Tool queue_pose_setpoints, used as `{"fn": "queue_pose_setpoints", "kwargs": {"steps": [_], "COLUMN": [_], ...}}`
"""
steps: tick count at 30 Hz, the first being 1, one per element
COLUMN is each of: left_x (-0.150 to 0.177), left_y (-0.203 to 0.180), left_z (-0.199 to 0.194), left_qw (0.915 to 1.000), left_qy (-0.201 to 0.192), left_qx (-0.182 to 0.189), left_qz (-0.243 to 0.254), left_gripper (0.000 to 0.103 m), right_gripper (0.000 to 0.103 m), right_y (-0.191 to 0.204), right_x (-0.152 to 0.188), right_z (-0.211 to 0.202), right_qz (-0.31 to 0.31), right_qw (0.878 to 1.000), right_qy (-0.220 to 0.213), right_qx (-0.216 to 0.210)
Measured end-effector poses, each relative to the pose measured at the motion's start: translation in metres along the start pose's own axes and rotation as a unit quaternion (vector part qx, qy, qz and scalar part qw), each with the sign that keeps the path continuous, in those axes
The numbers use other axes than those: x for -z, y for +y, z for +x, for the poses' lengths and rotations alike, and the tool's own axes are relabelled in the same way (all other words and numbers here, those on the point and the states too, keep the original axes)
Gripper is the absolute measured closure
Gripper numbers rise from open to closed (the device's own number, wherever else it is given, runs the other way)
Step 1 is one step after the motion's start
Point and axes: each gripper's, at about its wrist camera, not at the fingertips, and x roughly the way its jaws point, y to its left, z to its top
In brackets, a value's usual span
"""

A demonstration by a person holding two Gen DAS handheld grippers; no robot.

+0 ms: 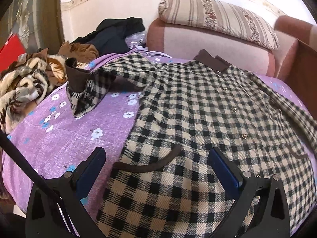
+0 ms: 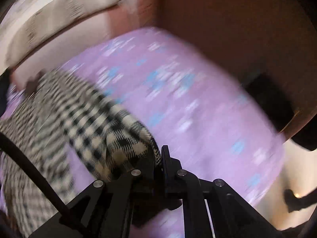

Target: Fold large clothes

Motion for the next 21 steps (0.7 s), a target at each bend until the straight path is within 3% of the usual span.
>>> {"fn": "queue_pose_setpoints", "kwargs": {"steps": [4,5,6,8,9,13,16,17,19,21], "left_x": [-0.009,-0.014,-0.019,-0.030,-0.039,-0.068,-0.088,-0.093,-0.100,-0.108], "left_y": [0.017,0.025,0.035,0.056,0.071,0.119,0.150,0.159,0.170,0.175], "left_z": [0.004,0.004,0.003,0.005,0.008,0.030,0.055,0.064,0.079,0.096], "left_qw": [0.9997,0.9993,0.9987,0.9966,0.9945,0.9870,0.9785,0.9727,0.9662,0.9676], "left_qy": [0.009,0.010,0.009,0.005,0.007,0.018,0.033,0.037,0.045,0.050], "left_qx": [-0.004,-0.004,-0.007,-0.013,-0.018,-0.016,0.033,0.059,0.076,0.060], "left_qz": [-0.024,-0.035,-0.050,-0.082,-0.103,-0.159,-0.201,-0.221,-0.242,-0.240], "left_gripper": [0.000,0.000,0.000,0.000,0.000,0.000,0.000,0.000,0.000,0.000], "right_gripper": [0.084,0.083,0.079,0.054,0.052,0.050,0.049,0.049,0.049,0.049], "right_y": [-0.006,-0.008,-0.007,0.010,0.018,0.080,0.132,0.152,0.176,0.188], "right_x": [-0.043,-0.045,-0.046,-0.039,-0.037,-0.020,-0.011,-0.005,0.012,0.019], "right_z": [0.011,0.008,0.001,-0.018,-0.023,-0.031,-0.017,-0.011,-0.003,0.007], "right_qz": [0.029,0.036,0.041,0.045,0.042,-0.008,-0.060,-0.079,-0.102,-0.114], "right_qw": [0.996,0.995,0.995,0.995,0.994,0.995,0.994,0.992,0.991,0.991], "right_qy": [-0.013,-0.020,-0.032,-0.072,-0.084,-0.099,-0.078,-0.073,-0.067,-0.054], "right_qx": [0.085,0.088,0.082,0.062,0.054,-0.006,-0.053,-0.058,-0.054,-0.053]}}
